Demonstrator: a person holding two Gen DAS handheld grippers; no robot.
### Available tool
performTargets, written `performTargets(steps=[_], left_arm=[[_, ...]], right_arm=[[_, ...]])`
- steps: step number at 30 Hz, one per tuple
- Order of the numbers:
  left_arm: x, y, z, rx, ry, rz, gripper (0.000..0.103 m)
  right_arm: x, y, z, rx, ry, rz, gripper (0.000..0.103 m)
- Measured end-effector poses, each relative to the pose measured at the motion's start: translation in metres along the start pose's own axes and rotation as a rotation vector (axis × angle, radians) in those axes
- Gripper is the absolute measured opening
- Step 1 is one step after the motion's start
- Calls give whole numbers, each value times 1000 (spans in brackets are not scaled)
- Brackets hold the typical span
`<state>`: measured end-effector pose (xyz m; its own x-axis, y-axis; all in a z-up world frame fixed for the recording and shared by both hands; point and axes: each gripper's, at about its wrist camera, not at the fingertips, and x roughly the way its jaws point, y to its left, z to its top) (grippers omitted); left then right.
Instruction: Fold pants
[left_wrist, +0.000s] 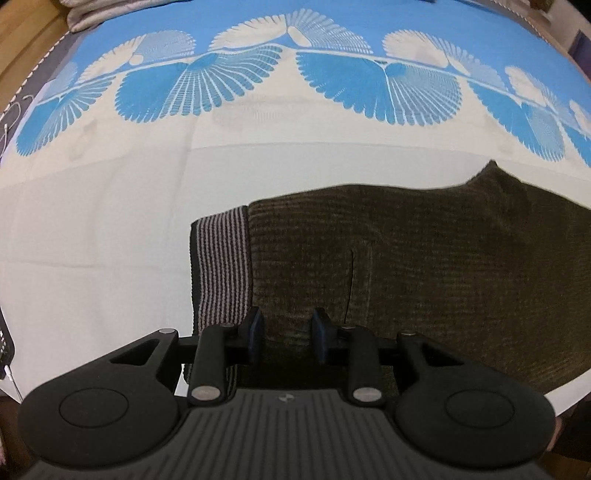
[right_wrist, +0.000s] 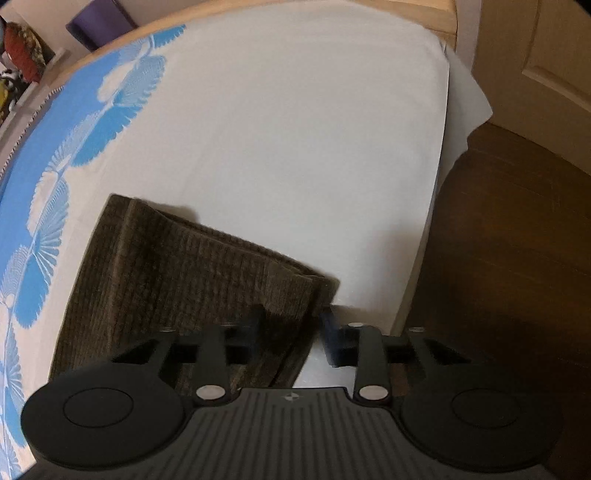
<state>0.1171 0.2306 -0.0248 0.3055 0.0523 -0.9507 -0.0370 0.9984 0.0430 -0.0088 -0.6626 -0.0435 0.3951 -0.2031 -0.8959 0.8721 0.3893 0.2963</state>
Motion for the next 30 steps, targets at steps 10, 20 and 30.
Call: performTargets(steps=[10, 20, 30], left_arm=[[-17, 20, 3, -72, -61, -42, 33], [-18, 48, -8, -108, -66, -37, 33], [-19, 59, -17, -103, -76, -59, 33]], right_arm=[[-77, 75, -52, -274, -369, 16, 21], [-193, 214, -368, -1220, -813, 556, 20], [-143, 152, -572, -1897, -316, 813, 46]])
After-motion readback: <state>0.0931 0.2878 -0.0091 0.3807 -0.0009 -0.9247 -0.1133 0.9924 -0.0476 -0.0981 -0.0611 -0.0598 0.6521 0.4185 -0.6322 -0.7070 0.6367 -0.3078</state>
